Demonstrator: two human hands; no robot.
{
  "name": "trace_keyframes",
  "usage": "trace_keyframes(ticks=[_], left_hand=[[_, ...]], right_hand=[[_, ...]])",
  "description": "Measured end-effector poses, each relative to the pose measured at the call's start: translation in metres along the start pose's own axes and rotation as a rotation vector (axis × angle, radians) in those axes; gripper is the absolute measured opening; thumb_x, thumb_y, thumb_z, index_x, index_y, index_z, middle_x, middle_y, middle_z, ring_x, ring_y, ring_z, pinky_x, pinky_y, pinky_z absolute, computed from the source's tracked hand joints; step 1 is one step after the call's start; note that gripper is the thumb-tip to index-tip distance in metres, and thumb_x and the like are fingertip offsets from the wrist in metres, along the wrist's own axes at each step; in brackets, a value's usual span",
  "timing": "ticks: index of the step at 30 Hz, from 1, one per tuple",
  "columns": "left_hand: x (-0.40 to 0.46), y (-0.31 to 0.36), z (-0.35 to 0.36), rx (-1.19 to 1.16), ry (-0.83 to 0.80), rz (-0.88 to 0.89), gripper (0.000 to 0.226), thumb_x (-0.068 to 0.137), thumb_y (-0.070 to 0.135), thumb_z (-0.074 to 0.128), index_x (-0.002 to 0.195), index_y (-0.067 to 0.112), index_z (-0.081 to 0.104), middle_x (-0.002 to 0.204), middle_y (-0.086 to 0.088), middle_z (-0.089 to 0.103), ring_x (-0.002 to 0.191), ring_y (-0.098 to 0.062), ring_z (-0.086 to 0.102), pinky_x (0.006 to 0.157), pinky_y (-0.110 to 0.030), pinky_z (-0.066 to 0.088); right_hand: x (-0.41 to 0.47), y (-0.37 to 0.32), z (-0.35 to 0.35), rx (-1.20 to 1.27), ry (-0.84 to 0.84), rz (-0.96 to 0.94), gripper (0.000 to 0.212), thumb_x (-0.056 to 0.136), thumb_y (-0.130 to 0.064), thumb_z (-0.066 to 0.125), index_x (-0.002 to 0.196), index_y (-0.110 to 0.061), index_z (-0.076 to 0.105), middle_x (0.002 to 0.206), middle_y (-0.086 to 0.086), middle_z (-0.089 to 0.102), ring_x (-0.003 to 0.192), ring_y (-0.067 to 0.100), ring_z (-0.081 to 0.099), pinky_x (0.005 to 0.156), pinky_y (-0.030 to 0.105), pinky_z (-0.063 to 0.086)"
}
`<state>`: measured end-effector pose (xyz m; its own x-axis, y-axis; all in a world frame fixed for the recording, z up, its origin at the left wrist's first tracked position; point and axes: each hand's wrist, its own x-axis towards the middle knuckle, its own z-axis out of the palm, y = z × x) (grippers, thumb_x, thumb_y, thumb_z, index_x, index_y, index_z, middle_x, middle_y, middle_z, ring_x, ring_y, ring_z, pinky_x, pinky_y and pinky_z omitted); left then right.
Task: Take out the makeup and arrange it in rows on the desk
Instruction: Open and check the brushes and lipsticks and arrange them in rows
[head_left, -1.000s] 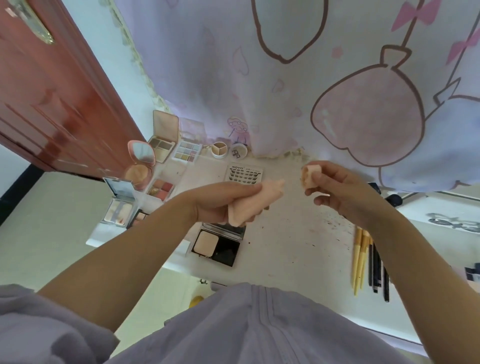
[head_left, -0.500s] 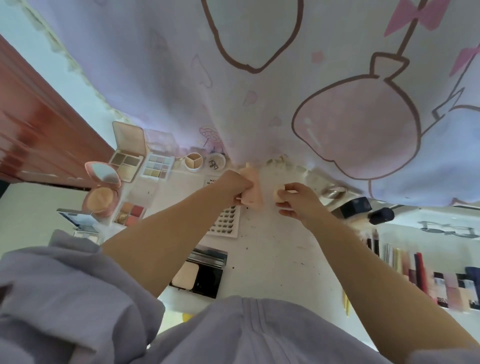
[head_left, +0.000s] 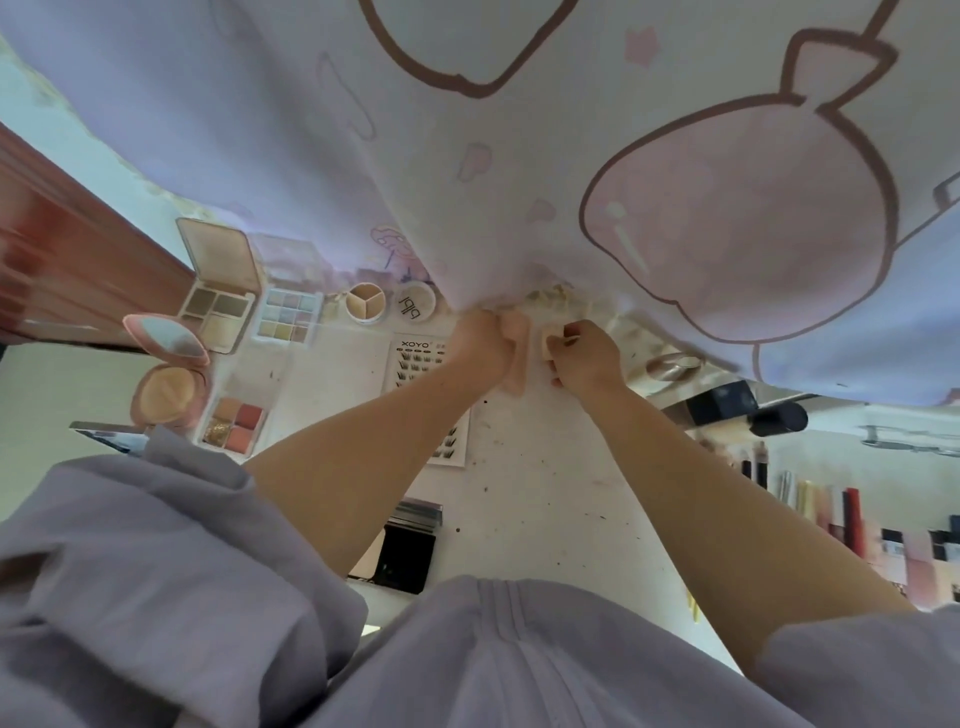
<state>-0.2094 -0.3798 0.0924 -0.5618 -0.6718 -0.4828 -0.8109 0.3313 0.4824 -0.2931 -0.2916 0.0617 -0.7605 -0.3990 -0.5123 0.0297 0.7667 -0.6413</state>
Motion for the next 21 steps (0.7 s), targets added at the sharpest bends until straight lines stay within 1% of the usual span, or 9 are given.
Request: trace_keyframes(ticks=[2, 4, 6, 8, 9, 11, 14, 17, 21], left_hand=[[-0.003, 0.0, -0.002, 0.075, -0.019, 0.022, 0.026, 0.092, 0.009, 0.045, 0.113, -0.001, 0.057, 0.116, -0.017, 0.061, 0.106, -0.032, 0.059, 0.074, -0.029, 0.041], [-0.008, 0.002, -0.006, 0.193, -0.056, 0.052, 0.028, 0.093, 0.008, 0.044, 0.117, 0.0, 0.056, 0.119, -0.017, 0.059, 0.109, -0.031, 0.058, 0.078, -0.031, 0.045], [-0.016, 0.009, -0.01, 0.355, -0.06, 0.077, 0.032, 0.092, 0.009, 0.046, 0.123, 0.004, 0.052, 0.125, -0.012, 0.054, 0.114, -0.03, 0.055, 0.085, -0.034, 0.046], [-0.026, 0.017, -0.01, 0.468, -0.043, 0.136, 0.032, 0.09, 0.011, 0.048, 0.121, 0.008, 0.054, 0.122, -0.008, 0.054, 0.111, -0.029, 0.056, 0.08, -0.033, 0.045], [-0.03, 0.022, -0.007, 0.483, -0.043, 0.181, 0.029, 0.09, 0.011, 0.047, 0.118, 0.009, 0.056, 0.119, -0.008, 0.057, 0.109, -0.028, 0.057, 0.076, -0.032, 0.044], [-0.038, 0.03, 0.005, 0.433, -0.086, 0.274, 0.026, 0.091, 0.011, 0.044, 0.114, 0.011, 0.057, 0.116, -0.007, 0.06, 0.104, -0.026, 0.058, 0.071, -0.03, 0.041], [-0.048, 0.047, 0.032, 0.293, -0.194, 0.36, 0.033, 0.096, 0.013, 0.04, 0.128, 0.01, 0.048, 0.123, -0.006, 0.055, 0.107, -0.022, 0.056, 0.072, -0.027, 0.04], [-0.053, 0.06, 0.059, 0.159, -0.213, 0.406, 0.041, 0.094, 0.012, 0.042, 0.135, 0.011, 0.04, 0.13, -0.009, 0.048, 0.114, -0.026, 0.051, 0.082, -0.032, 0.043], [-0.05, 0.068, 0.08, 0.027, -0.164, 0.376, 0.04, 0.094, 0.016, 0.045, 0.133, 0.011, 0.039, 0.128, -0.01, 0.047, 0.112, -0.028, 0.051, 0.081, -0.035, 0.044]], right_hand=[[-0.001, 0.001, -0.002, -0.06, -0.023, -0.008, 0.038, 0.091, -0.025, 0.054, 0.125, -0.008, 0.049, 0.118, 0.018, 0.057, 0.097, 0.033, 0.062, 0.083, 0.047, 0.055], [-0.009, -0.001, -0.011, -0.16, -0.039, -0.06, 0.044, 0.092, -0.023, 0.053, 0.132, -0.007, 0.044, 0.125, 0.018, 0.052, 0.1, 0.034, 0.061, 0.086, 0.045, 0.053], [-0.019, -0.004, -0.028, -0.295, -0.028, -0.175, 0.038, 0.094, -0.019, 0.05, 0.13, -0.009, 0.049, 0.125, 0.014, 0.054, 0.104, 0.03, 0.059, 0.09, 0.038, 0.05], [-0.031, -0.007, -0.052, -0.419, 0.013, -0.313, 0.03, 0.094, -0.016, 0.048, 0.122, -0.012, 0.057, 0.119, 0.009, 0.059, 0.102, 0.025, 0.059, 0.088, 0.032, 0.048], [-0.038, -0.009, -0.066, -0.478, 0.036, -0.363, 0.028, 0.094, -0.015, 0.046, 0.12, -0.014, 0.059, 0.116, 0.008, 0.06, 0.098, 0.024, 0.06, 0.087, 0.033, 0.049], [-0.051, -0.012, -0.092, -0.636, 0.054, -0.425, 0.029, 0.095, -0.014, 0.044, 0.119, -0.017, 0.06, 0.115, 0.007, 0.06, 0.097, 0.024, 0.059, 0.085, 0.036, 0.051], [-0.058, -0.011, -0.117, -0.98, 0.003, -0.398, 0.03, 0.093, -0.01, 0.046, 0.119, -0.017, 0.059, 0.113, 0.005, 0.061, 0.1, 0.024, 0.057, 0.076, 0.031, 0.046], [-0.058, -0.009, -0.117, -1.223, -0.047, -0.351, 0.022, 0.089, -0.003, 0.047, 0.105, -0.01, 0.061, 0.093, 0.005, 0.058, 0.084, 0.022, 0.055, 0.065, 0.029, 0.042], [-0.05, -0.012, -0.111, -1.373, -0.108, -0.371, 0.015, 0.086, 0.002, 0.049, 0.093, -0.008, 0.058, 0.069, 0.001, 0.042, 0.061, 0.016, 0.043, 0.047, 0.025, 0.029]])
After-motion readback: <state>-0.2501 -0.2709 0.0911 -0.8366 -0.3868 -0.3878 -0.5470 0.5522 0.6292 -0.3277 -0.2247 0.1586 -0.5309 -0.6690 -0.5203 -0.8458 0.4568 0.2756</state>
